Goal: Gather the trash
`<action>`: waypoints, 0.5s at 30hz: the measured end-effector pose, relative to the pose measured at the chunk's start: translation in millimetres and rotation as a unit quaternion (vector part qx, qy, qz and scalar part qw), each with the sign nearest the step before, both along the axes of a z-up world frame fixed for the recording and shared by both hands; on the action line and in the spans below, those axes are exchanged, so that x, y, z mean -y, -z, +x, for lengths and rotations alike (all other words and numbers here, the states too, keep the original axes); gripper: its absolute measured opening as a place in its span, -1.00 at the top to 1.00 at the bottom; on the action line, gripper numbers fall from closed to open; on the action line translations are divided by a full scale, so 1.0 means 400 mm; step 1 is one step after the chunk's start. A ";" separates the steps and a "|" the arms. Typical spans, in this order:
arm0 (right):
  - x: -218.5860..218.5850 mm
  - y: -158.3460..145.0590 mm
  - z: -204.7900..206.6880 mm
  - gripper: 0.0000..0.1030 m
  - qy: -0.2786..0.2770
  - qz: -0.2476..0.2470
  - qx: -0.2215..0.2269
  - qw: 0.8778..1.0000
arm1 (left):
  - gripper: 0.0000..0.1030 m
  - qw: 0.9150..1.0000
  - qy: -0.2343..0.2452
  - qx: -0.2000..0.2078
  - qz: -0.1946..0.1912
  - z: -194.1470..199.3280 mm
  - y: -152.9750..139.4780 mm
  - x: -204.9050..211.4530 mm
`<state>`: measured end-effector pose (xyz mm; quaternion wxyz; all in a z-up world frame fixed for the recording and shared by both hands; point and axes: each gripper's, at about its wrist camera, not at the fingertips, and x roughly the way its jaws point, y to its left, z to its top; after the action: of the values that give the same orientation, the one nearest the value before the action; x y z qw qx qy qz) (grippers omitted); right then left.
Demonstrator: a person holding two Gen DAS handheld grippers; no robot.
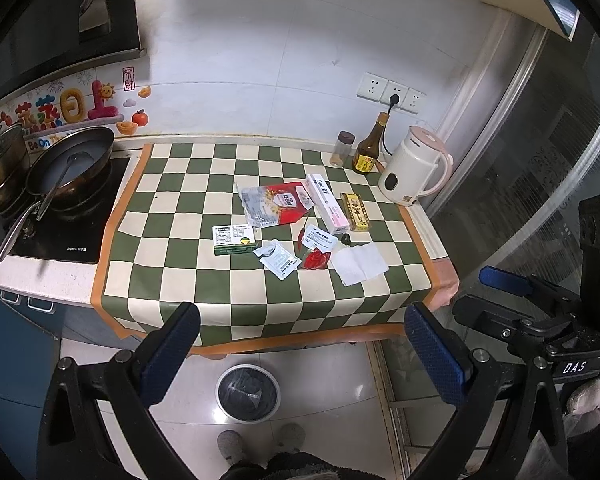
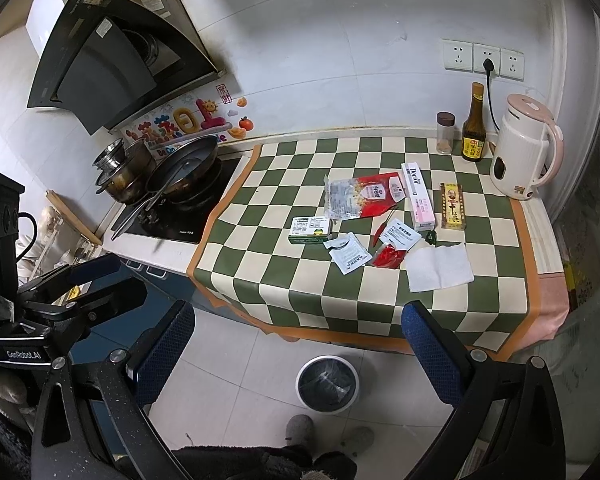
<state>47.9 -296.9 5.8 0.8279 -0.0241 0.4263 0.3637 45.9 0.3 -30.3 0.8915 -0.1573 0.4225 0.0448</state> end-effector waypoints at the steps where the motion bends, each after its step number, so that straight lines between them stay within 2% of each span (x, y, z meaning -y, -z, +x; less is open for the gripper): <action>1: 0.000 0.000 0.000 -1.00 0.000 0.000 0.000 1.000 | -1.00 1.000 0.000 0.000 0.000 0.002 0.000 0.001; 15: -0.010 0.003 -0.005 -1.00 -0.001 -0.001 0.000 1.000 | -1.00 1.000 0.001 0.000 0.001 -0.009 0.001 0.005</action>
<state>45.7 -292.8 4.6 0.8276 -0.0253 0.4265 0.3642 42.3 -1.9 -30.9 0.8915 -0.1565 0.4227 0.0445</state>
